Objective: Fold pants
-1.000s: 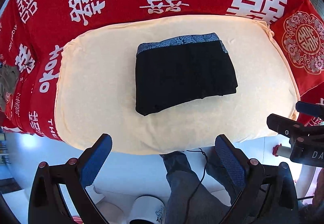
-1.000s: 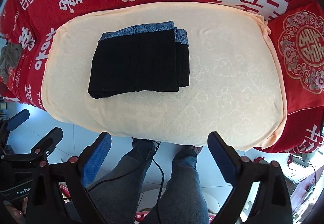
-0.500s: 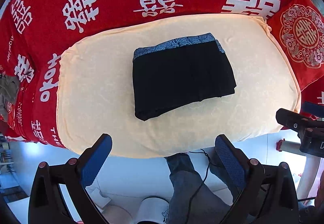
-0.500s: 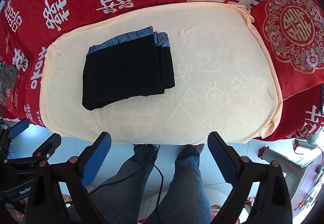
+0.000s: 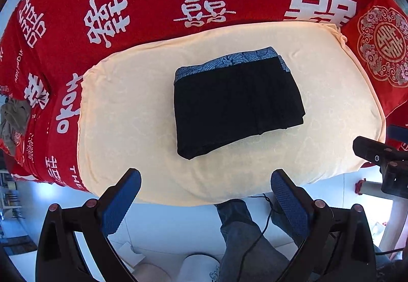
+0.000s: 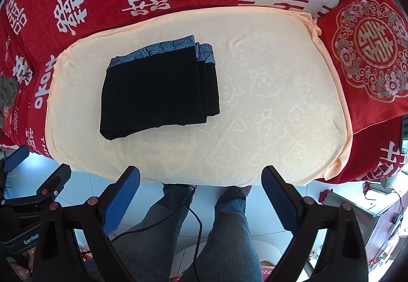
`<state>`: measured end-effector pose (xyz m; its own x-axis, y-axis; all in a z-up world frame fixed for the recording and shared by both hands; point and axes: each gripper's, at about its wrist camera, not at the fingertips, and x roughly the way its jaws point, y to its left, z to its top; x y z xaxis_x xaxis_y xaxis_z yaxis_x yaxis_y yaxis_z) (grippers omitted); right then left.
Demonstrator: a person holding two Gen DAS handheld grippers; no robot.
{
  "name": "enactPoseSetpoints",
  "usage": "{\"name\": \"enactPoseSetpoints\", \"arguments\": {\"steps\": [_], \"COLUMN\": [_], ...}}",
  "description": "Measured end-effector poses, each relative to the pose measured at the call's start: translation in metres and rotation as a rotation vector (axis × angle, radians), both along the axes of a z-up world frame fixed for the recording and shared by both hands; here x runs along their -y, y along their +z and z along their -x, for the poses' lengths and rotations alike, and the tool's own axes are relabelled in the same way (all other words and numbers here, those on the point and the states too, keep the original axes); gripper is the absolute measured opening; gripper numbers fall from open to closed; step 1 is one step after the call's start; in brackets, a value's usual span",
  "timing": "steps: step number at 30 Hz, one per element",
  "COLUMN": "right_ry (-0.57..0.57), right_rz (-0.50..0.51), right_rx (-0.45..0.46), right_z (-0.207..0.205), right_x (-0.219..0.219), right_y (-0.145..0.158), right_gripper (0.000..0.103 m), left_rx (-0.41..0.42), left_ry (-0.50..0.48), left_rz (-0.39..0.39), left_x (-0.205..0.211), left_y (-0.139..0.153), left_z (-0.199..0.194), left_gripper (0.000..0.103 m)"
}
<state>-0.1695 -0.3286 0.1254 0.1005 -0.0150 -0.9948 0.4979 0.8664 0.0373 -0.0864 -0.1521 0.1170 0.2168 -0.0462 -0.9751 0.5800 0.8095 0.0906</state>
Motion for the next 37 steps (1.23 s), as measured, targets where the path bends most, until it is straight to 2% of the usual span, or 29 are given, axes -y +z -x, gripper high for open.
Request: {"name": "enactPoseSetpoints", "arguments": {"steps": [14, 23, 37], "right_ry": [0.017, 0.037, 0.071], "right_rz": [0.016, 0.021, 0.023], "right_rx": [-0.009, -0.014, -0.020], "right_z": [-0.008, -0.015, -0.022], "right_x": [-0.001, -0.005, -0.013], "right_y": [-0.003, -0.003, -0.006], "right_gripper": [0.097, 0.097, 0.097], "left_rx": [-0.011, -0.013, -0.025], "left_ry": [0.086, 0.084, 0.133], "left_rz": [0.028, 0.063, 0.098], "left_x": [-0.012, -0.011, -0.019], "left_y": [-0.006, -0.004, -0.004], "left_z": [-0.005, -0.009, -0.014], "left_gripper": [0.102, 0.102, 0.102]}}
